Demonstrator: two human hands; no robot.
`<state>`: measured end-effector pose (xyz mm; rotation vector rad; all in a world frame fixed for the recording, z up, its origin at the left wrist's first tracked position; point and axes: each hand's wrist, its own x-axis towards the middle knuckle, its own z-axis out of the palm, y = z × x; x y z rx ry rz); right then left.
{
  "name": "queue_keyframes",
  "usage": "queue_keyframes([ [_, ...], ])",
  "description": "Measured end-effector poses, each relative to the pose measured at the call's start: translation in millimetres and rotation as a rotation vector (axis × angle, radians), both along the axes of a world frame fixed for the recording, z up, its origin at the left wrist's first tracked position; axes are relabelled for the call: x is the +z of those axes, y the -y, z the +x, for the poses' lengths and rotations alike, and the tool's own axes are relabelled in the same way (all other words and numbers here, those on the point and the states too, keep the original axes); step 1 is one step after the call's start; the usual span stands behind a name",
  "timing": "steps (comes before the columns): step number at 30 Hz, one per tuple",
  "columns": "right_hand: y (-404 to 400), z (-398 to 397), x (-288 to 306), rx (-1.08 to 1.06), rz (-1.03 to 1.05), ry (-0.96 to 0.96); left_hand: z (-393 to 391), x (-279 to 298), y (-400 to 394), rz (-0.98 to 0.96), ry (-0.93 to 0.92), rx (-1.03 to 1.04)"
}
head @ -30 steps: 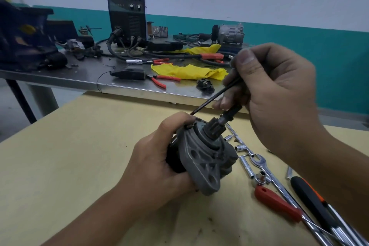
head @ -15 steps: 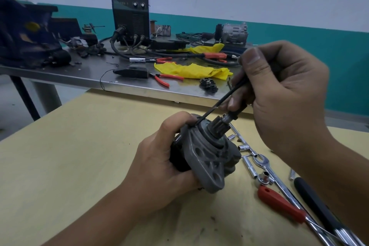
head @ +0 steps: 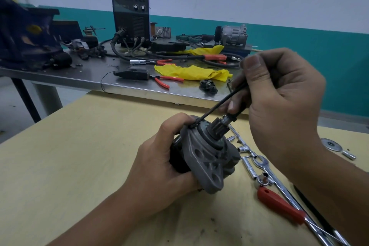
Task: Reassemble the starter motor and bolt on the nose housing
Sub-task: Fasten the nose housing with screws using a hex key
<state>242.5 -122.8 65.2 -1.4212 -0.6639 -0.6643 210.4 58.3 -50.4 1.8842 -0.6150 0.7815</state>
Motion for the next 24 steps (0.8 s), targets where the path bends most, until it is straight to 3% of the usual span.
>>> queue_keyframes([
  [6, -1, -1, 1, 0.002, 0.043, 0.018, 1, -2, 0, -0.013, -0.008, -0.013],
  [17, 4, 1, 5, 0.129, -0.077, -0.006, 1, -4, 0, 0.009, 0.008, 0.006],
  [24, 5, -2, 3, 0.213, -0.052, -0.166, 1, -7, -1, 0.022, 0.018, 0.010],
])
